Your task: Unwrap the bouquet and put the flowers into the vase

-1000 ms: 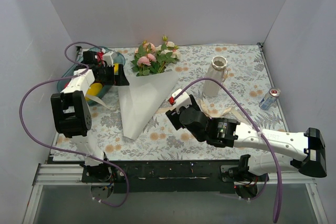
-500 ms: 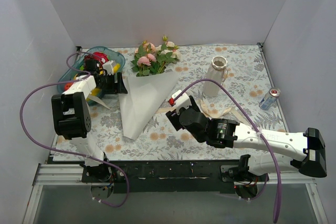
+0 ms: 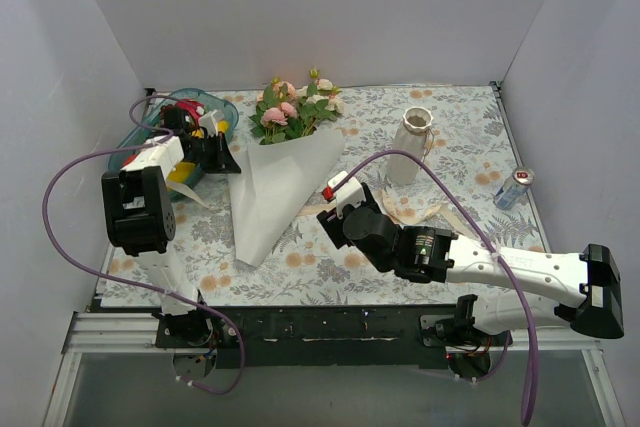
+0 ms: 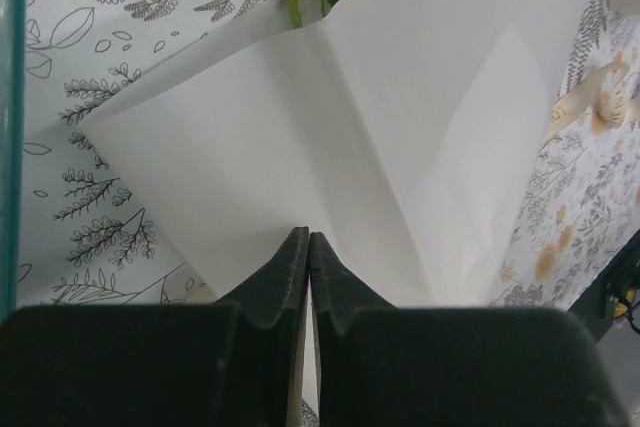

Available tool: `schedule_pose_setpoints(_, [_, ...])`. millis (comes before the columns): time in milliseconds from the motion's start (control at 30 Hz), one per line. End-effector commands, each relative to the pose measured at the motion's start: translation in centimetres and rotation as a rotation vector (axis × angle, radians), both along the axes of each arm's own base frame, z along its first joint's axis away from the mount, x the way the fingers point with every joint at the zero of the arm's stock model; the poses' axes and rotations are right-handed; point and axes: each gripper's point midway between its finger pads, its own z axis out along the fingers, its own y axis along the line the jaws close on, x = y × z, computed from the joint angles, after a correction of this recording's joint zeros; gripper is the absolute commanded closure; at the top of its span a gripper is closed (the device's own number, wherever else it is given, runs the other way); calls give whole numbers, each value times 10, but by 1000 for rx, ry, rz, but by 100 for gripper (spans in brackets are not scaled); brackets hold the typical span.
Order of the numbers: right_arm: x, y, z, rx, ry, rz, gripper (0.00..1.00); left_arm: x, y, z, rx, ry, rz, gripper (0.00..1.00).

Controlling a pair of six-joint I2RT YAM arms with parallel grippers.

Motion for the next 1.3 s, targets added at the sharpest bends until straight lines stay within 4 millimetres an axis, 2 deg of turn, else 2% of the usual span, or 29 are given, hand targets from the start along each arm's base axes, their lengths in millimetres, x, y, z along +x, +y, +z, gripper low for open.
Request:
schedule_pose_setpoints(0, [1,3,18,71,-25,-15,30,7,-9,22,-56,-47,-51,100])
schedule_pose_setpoints(100, [1,2,19,72,-27,-16,31,9,-14,33,-74,-78,-70,100])
schedule_pose_setpoints(133, [1,2,19,74,-27,-15,31,11,-14,37,-77,-85,-68,98])
schedule_pose_setpoints(167, [1,1,19,72,-27,-15,31,14,-14,43,-78,-98,-65,91])
schedule_pose_setpoints(200, [1,1,18,70,-25,-14,31,22,-13,55,-74,-129,-60,78])
schedule_pose_setpoints(233, [0,1,19,71,-25,-12,31,28,-11,61,-64,-146,-48,56])
schedule_pose_setpoints(267, [0,1,18,67,-24,-10,31,34,-10,67,-62,-164,-41,47])
schedule_pose_setpoints(300, [0,1,17,67,-22,-9,31,43,-10,81,-57,-205,-46,43])
schedule_pose_setpoints(333, [0,1,17,67,-23,-11,31,48,-10,83,-67,-207,-49,36])
schedule_pose_setpoints(367, [0,0,17,65,-23,-9,31,52,-10,86,-67,-215,-53,20])
schedule_pose_setpoints(400, [0,1,17,67,-22,-8,31,58,-11,90,-71,-230,-69,18])
schedule_pose_setpoints(433, [0,1,17,66,-22,-9,31,65,-13,92,-88,-217,-86,2])
schedule_pose_setpoints(500, [0,0,18,71,-21,-11,31,74,-13,88,-82,-193,-100,2])
schedule_pose_setpoints(533, [0,-1,18,69,-24,-16,31,77,-13,94,-81,-179,-103,2])
schedule_pose_setpoints(567, [0,-2,18,69,-24,-17,31,78,-16,82,-75,-147,-104,2])
schedule_pose_setpoints(600, [0,-3,18,70,-24,-19,31,77,-17,78,-66,-133,-97,2])
schedule_pose_setpoints(633, [1,-4,18,72,-26,-25,31,73,-19,67,-54,-118,-97,2])
schedule_pose_setpoints(733, [0,-8,15,73,-25,-31,31,65,-31,62,21,-146,-106,2])
schedule_pose_setpoints(767, [0,-8,15,76,-24,-31,31,59,-33,54,53,-130,-101,2])
schedule_pose_setpoints(800, [0,-8,13,75,-22,-35,31,55,-46,52,67,-127,-126,2])
schedule_pose_setpoints(867, [0,-7,11,73,-19,-33,31,51,-54,47,80,-114,-135,2])
schedule_pose_setpoints(1067, [-1,-7,9,78,-13,-28,31,63,-58,43,115,-141,-129,2])
schedule_pose_setpoints(1267, [-3,-12,4,80,-7,-35,31,77,-53,47,181,-186,-94,2])
